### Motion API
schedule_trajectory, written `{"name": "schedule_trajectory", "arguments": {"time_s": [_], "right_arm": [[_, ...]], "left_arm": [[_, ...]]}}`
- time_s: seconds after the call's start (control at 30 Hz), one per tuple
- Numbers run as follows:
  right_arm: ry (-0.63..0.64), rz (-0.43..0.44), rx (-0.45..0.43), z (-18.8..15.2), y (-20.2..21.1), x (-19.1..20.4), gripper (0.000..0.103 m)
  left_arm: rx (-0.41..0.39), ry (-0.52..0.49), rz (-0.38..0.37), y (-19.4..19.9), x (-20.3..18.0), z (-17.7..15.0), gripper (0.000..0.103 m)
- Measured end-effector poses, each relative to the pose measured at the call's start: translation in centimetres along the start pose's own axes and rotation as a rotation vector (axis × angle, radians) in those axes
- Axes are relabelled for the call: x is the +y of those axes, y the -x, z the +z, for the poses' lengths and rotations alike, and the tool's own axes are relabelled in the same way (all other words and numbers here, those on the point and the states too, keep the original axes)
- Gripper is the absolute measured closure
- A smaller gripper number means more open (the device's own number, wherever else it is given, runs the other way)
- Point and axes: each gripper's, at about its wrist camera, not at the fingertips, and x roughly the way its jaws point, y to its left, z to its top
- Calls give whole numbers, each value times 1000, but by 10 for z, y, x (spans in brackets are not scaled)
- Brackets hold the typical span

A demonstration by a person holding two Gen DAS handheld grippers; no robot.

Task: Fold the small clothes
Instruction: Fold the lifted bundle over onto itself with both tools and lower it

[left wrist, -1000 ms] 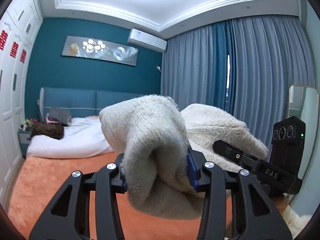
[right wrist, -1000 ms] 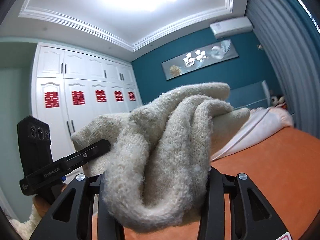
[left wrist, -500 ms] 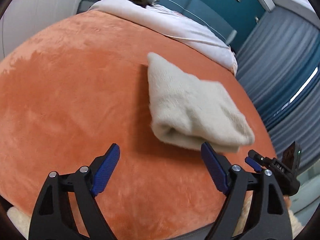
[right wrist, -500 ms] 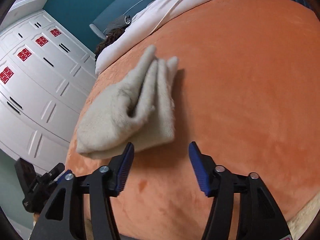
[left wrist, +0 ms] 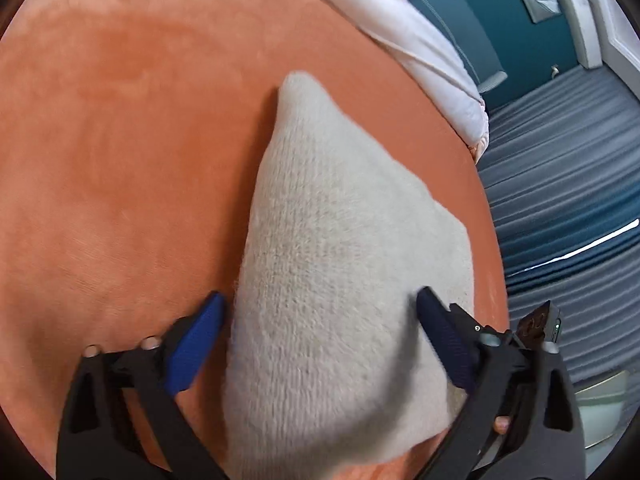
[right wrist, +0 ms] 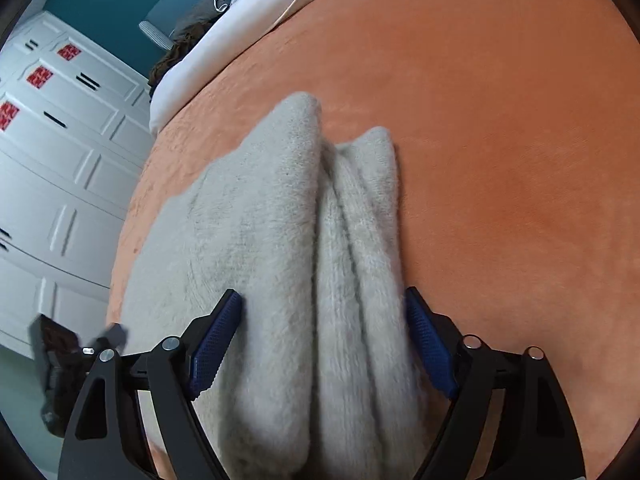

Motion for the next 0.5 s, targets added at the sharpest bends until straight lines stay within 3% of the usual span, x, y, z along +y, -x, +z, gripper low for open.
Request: {"name": "schedule_trajectory", "arguments": {"time_s": [0.03, 0.07, 0.1, 0.27, 0.33, 0.43, 0.5], "right_arm": [[-12, 32, 9, 3, -1, 1, 50], [-20, 53, 9, 7, 1, 4, 66], [-5, 78, -1, 12, 7, 12, 69], [202, 196, -135, 28, 56, 73, 71], [209, 239, -167, 32, 64, 78, 71], [159, 181, -133, 37, 30, 53, 70], [85, 87, -18, 36, -18, 24, 66]], "left_arm": [[5, 9, -12, -1, 0, 0, 39], [-20, 3, -17, 5, -4, 0, 45], [-33, -23, -30, 10, -9, 1, 56], [-159, -166, -63, 63, -52, 7, 59], [-196, -173, -76, 74, -51, 14, 58], [-180, -191, -15, 59, -38, 21, 57], [-99, -168, 87, 23, -18, 21, 57]]}}
